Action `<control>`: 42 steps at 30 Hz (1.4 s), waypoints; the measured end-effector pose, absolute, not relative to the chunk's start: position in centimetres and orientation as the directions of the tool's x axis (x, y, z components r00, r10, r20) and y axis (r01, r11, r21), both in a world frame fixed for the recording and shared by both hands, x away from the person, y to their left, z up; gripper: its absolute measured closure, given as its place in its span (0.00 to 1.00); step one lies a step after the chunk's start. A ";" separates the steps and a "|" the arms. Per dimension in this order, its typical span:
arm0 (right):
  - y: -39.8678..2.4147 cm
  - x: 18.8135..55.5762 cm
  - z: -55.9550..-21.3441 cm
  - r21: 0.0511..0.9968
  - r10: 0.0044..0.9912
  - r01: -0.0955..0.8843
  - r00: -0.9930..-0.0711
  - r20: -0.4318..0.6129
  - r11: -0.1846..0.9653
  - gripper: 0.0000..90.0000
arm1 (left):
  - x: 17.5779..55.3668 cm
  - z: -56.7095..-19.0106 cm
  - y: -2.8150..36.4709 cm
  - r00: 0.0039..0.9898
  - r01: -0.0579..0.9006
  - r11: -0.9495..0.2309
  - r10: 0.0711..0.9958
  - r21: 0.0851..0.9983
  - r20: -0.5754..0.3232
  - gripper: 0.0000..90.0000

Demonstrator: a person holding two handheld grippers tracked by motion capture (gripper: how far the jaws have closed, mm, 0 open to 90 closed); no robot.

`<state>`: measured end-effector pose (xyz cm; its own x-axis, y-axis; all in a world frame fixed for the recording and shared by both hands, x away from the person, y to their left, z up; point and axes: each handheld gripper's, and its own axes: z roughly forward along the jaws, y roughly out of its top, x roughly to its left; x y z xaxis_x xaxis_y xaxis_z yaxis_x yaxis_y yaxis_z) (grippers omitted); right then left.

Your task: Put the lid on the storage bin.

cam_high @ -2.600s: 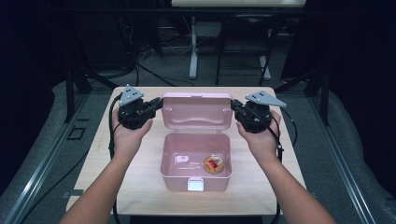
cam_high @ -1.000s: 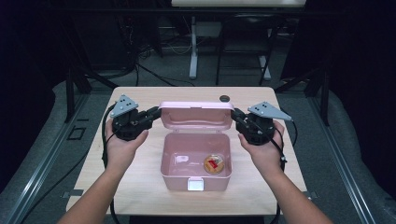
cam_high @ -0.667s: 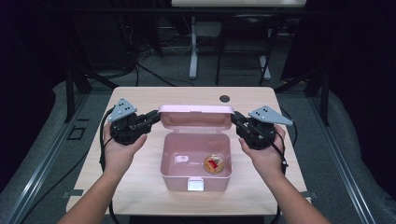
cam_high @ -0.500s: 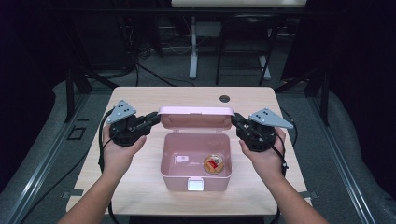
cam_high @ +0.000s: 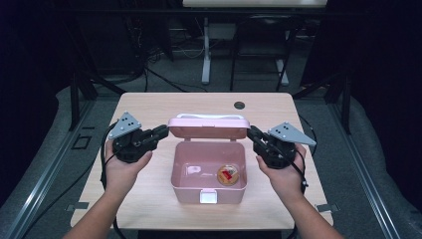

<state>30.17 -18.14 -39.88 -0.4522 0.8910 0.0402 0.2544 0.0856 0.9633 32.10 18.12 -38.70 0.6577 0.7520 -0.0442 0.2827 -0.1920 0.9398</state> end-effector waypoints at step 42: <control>-20.5 27.4 -43.1 0.943 0.864 0.332 -0.484 0.136 0.038 0.91 | 29.8 -40.2 18.5 0.679 0.290 -0.190 0.732 0.938 -0.062 0.93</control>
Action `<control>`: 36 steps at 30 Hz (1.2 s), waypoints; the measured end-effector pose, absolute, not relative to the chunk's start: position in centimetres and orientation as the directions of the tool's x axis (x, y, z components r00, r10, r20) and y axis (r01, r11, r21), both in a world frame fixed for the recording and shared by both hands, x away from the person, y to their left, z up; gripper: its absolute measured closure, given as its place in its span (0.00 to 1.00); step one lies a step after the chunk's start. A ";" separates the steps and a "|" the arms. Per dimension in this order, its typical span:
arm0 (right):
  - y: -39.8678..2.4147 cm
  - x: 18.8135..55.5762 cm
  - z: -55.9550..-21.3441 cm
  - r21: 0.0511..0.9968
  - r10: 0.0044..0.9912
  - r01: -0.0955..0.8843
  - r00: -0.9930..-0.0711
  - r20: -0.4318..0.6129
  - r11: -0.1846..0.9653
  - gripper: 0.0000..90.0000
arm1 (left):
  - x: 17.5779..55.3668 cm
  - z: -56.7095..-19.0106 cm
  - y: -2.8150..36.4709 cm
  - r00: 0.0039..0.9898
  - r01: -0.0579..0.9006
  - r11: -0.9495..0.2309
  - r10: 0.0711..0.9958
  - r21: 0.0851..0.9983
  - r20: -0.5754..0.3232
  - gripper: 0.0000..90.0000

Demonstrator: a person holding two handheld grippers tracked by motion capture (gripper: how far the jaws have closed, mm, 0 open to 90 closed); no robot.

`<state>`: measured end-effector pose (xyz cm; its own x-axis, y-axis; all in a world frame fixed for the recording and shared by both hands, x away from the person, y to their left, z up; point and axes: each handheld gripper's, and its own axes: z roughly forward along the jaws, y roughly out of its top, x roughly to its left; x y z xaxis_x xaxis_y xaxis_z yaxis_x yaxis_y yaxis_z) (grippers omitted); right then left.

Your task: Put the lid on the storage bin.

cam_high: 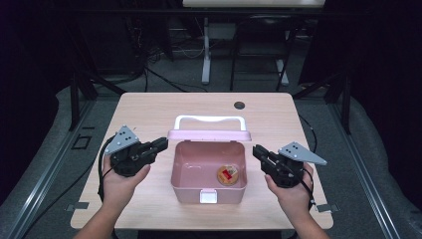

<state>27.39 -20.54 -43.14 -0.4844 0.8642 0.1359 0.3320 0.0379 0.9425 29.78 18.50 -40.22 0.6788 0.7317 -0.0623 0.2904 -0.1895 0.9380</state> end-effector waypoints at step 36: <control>-23.4 27.9 -46.2 0.931 0.873 0.364 -0.465 0.145 0.040 0.80 | 28.2 -41.6 18.7 0.687 0.298 -0.188 0.723 0.936 -0.073 0.93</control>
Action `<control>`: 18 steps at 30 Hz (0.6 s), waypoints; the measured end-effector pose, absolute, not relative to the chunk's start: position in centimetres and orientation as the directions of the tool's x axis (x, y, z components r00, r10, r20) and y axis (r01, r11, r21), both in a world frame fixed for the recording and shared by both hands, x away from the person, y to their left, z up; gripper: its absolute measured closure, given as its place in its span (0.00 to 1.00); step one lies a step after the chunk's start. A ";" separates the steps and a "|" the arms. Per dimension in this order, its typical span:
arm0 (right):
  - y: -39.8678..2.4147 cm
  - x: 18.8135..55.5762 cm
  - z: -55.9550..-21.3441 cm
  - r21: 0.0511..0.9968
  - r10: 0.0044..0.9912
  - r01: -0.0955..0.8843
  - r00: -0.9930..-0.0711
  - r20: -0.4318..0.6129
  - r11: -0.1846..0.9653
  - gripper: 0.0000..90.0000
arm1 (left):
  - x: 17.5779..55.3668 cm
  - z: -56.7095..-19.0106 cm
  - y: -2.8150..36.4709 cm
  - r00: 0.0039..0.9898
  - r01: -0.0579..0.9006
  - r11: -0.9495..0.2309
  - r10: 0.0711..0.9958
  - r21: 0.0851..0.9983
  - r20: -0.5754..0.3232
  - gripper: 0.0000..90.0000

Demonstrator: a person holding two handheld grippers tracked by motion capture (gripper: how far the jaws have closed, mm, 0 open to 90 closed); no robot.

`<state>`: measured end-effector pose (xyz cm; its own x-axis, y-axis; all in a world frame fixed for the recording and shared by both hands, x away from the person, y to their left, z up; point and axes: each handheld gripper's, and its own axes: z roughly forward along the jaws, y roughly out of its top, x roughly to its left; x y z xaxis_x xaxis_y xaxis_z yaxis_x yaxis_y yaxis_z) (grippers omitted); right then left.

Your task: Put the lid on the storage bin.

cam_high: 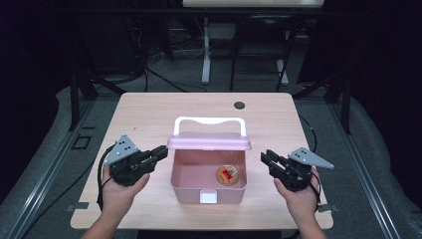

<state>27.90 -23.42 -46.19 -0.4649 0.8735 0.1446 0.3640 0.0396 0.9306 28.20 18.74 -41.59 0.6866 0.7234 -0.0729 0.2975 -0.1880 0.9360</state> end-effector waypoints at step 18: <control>-23.4 27.7 -47.0 0.927 0.878 0.370 -0.459 0.136 0.050 0.80 | 26.6 -43.5 19.0 0.692 0.309 -0.197 0.717 0.930 -0.078 0.93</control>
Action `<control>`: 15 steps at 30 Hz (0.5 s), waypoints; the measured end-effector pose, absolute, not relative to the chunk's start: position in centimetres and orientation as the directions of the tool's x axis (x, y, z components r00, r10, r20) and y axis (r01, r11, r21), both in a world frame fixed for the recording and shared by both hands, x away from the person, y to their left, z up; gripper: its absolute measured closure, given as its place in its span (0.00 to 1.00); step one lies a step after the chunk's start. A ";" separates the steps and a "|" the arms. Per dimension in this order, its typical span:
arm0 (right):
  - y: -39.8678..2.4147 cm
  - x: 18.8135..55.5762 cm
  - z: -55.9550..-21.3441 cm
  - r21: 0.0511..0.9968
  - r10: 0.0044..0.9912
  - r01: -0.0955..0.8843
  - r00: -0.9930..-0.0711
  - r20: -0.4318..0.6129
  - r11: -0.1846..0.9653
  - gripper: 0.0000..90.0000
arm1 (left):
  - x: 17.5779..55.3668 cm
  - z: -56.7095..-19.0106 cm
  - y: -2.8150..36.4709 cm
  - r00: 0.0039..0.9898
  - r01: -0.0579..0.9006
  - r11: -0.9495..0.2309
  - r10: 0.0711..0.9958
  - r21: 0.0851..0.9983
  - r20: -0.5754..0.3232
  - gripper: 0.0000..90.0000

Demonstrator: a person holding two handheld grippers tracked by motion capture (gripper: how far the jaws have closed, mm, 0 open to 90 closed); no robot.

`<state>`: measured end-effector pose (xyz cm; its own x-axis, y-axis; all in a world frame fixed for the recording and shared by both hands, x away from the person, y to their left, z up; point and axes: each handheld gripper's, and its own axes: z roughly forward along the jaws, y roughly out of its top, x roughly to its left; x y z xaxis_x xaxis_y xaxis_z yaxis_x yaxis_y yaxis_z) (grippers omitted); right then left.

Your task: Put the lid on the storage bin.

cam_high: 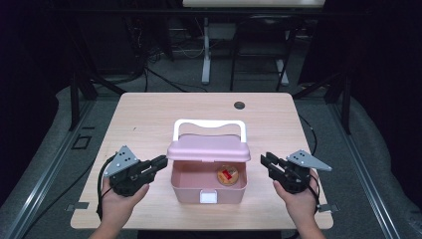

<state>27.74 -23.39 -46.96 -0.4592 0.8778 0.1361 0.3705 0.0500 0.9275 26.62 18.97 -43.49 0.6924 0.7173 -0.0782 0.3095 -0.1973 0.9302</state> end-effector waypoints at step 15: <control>-23.3 27.8 -47.3 0.924 0.878 0.380 -0.457 0.142 0.048 0.80 | 25.5 -45.2 19.1 0.700 0.324 -0.201 0.708 0.924 -0.092 0.93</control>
<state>27.77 -23.30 -47.28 -0.4573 0.8779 0.1424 0.3800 0.0482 0.9237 25.46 19.10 -45.19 0.7003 0.7080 -0.0916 0.3245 -0.2014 0.9242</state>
